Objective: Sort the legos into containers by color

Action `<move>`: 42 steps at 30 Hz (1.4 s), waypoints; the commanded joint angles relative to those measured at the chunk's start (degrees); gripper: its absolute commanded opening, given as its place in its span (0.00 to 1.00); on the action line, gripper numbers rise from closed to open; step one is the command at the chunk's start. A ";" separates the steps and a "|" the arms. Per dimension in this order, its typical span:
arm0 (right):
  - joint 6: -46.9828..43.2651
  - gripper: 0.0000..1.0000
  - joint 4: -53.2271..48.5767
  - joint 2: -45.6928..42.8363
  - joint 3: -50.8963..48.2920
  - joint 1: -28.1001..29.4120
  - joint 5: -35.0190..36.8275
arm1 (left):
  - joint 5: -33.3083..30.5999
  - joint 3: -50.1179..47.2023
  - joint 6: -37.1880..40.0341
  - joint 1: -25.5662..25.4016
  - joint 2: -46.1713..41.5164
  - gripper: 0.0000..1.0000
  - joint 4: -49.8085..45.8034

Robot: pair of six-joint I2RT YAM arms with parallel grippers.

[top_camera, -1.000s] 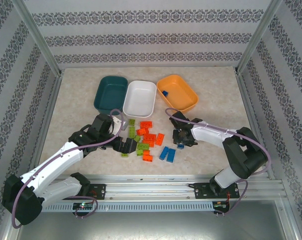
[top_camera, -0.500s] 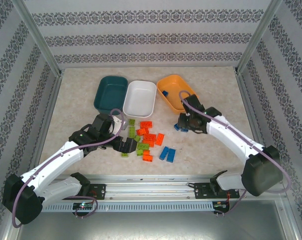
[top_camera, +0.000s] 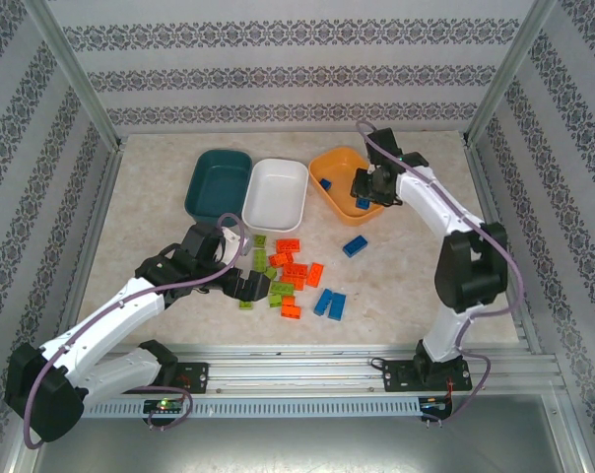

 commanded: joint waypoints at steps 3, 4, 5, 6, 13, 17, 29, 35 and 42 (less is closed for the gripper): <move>0.92 0.25 1.81 6.26 3.88 -0.27 -3.34 | -0.08 1.35 1.07 -0.73 0.07 1.00 -1.62; 1.19 0.25 2.12 7.43 4.49 -0.28 -3.45 | 0.05 1.19 1.07 -0.72 0.04 1.00 -1.62; 1.41 0.25 2.42 8.43 4.94 -0.23 -3.48 | 0.11 1.20 1.07 -0.73 0.12 1.00 -1.55; 1.65 0.25 2.69 9.22 5.30 -0.27 -3.45 | 0.14 1.24 1.08 -0.72 0.12 1.00 -1.54; 1.92 0.27 2.59 14.22 8.80 -0.09 -3.55 | -0.07 1.10 1.07 -0.73 0.08 1.00 -1.54; 1.47 0.36 1.76 15.91 10.25 -0.14 -3.37 | -0.32 1.14 1.16 -0.79 -0.03 1.00 -1.62; -0.02 0.60 1.75 3.67 5.29 -0.74 -2.65 | -4.29 1.58 1.64 -0.75 0.97 1.00 -3.49; 1.11 0.62 4.76 -12.36 -7.49 -0.11 -4.44 | -12.64 2.87 -2.26 -2.34 4.83 0.94 -7.63; 2.21 0.64 4.91 -28.29 -22.58 1.70 -4.54 | -19.71 -0.78 -16.04 -6.89 7.62 0.92 -6.34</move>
